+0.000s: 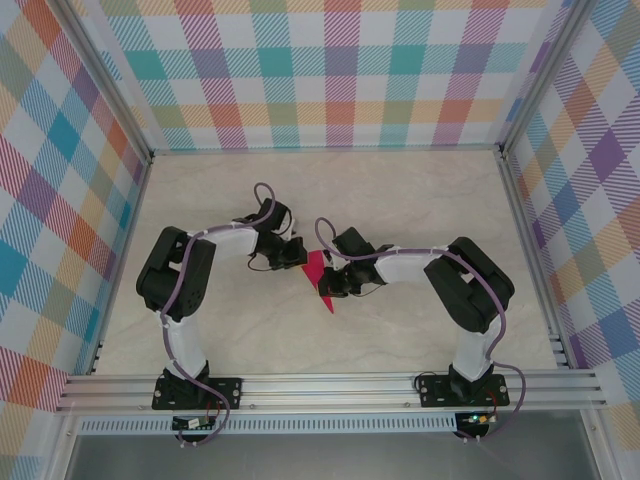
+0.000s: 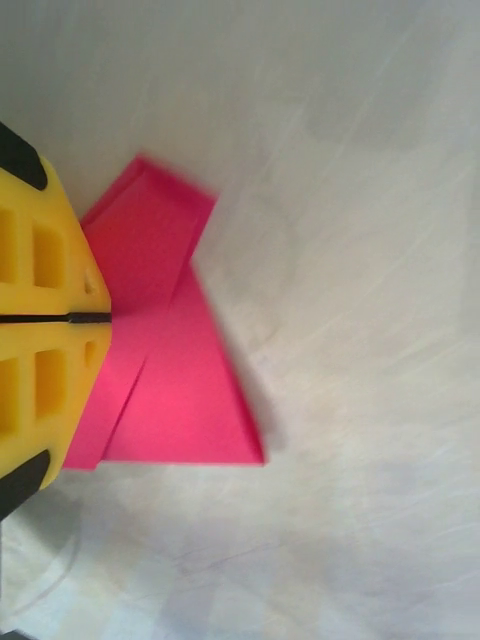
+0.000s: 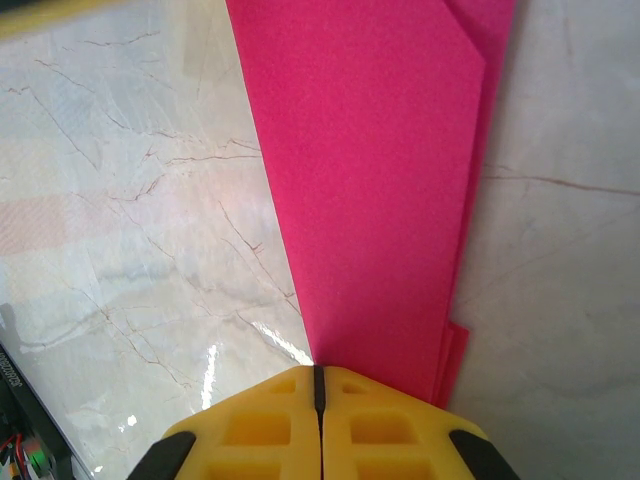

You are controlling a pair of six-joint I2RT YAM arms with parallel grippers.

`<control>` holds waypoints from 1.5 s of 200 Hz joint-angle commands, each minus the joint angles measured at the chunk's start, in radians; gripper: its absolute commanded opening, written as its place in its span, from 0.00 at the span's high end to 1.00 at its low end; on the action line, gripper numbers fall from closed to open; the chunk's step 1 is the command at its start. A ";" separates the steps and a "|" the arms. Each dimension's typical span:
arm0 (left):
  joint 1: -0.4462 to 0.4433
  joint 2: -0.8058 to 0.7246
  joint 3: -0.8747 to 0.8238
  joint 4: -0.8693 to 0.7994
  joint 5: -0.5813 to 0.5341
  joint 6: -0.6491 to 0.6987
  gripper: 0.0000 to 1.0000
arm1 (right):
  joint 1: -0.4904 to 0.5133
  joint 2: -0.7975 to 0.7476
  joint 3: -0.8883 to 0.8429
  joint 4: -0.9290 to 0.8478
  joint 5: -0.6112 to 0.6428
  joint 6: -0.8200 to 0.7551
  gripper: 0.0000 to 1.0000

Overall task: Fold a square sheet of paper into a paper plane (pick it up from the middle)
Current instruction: Fold the wing for the fifth time at the center of the table.

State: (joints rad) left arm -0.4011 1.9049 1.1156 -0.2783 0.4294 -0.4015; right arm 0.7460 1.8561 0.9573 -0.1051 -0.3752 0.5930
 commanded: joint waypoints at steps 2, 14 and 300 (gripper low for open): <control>0.049 0.025 0.021 0.009 -0.101 0.032 0.93 | 0.007 0.058 -0.077 -0.245 0.054 -0.011 0.94; 0.056 0.031 0.024 0.009 -0.107 0.035 0.93 | 0.007 0.060 -0.078 -0.243 0.054 -0.010 0.94; -0.137 -0.079 -0.222 0.268 -0.006 -0.185 0.94 | 0.007 0.072 -0.071 -0.233 0.041 0.005 0.94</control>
State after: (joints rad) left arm -0.5346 1.8168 0.8993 0.0044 0.4694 -0.5846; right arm 0.7460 1.8561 0.9573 -0.1043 -0.3779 0.5941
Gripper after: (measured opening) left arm 0.069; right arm 0.059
